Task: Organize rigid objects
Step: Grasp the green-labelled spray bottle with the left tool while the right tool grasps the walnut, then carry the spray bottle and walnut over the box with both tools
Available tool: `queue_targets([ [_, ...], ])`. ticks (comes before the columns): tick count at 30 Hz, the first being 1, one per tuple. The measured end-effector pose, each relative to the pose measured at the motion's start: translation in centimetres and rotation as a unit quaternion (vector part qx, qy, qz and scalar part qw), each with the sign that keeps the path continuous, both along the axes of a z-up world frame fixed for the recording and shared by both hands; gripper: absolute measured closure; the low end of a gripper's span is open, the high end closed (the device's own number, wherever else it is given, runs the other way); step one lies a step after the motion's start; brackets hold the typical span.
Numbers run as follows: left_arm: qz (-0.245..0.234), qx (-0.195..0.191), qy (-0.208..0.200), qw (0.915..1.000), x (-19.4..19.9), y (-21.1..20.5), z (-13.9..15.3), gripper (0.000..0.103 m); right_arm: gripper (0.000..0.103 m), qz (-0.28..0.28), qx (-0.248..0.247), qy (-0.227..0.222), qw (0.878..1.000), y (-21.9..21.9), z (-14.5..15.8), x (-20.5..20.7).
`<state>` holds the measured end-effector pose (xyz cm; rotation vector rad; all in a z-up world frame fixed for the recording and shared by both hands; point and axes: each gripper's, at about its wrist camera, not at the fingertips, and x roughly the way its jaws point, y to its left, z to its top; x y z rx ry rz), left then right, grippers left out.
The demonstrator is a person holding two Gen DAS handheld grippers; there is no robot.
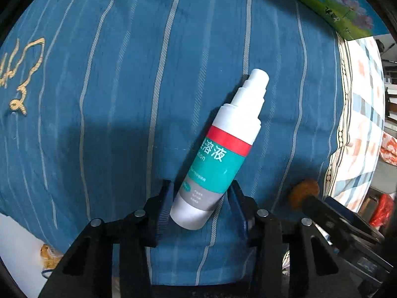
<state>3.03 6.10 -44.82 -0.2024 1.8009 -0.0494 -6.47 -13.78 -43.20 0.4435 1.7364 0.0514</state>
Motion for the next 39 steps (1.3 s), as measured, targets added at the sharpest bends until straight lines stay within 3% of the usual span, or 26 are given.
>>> queue_targets([
  [3, -0.022, 0.007, -0.001, 0.9997, 0.4, -0.6, -0.7, 0.054, 0.029, 0.010, 0.010, 0.021, 1.000, 1.7, -1.6, 0.3],
  [4, -0.027, 0.010, -0.008, 0.9996, 0.6, -0.7, -0.7, 0.054, 0.027, 0.013, 0.005, 0.017, 1.000, 2.0, -1.7, 1.1],
  [7, -0.061, 0.044, -0.032, 0.9967, 1.0, -1.7, -0.8, 0.054, 0.042, 0.029, -0.030, 0.010, 0.999, 2.8, -1.4, 2.0],
  [8, -0.066, 0.052, -0.036, 0.9958, 1.1, -2.2, -0.8, 0.056, 0.054, 0.038, -0.045, 0.011, 0.998, 3.0, -1.4, 1.9],
  [9, -0.071, 0.059, -0.040, 0.9949, 1.1, -2.7, -0.8, 0.060, 0.060, 0.047, -0.058, 0.009, 0.997, 3.1, -1.4, 1.8],
  [11, -0.072, 0.062, -0.046, 0.9944, 1.0, -3.6, -0.5, 0.068, 0.060, 0.055, -0.055, 0.009, 0.997, 3.0, -1.5, 1.5],
  [14, -0.068, 0.058, -0.044, 0.9951, 0.7, -5.7, 0.1, 0.071, 0.060, 0.064, -0.062, 0.010, 0.996, 3.2, -1.6, 0.8],
  [26, -0.047, 0.019, -0.091, 0.9946, 0.0, -5.4, 7.2, 0.073, 0.061, 0.073, -0.028, -0.018, 0.997, 2.9, 1.7, 0.3],
  [31, -0.035, -0.013, -0.129, 0.9910, 1.3, -5.5, 12.3, 0.073, 0.061, 0.068, -0.003, -0.052, 0.996, 2.0, 5.2, 1.5],
  [32, -0.035, -0.019, -0.138, 0.9896, 1.6, -3.7, 13.4, 0.073, 0.061, 0.067, 0.001, -0.059, 0.996, 1.9, 6.2, 2.0],
  [39, -0.038, -0.055, -0.211, 0.9752, 4.9, -2.4, 20.9, 0.073, 0.061, 0.064, 0.031, -0.131, 0.989, 1.1, 13.8, 6.3],
])
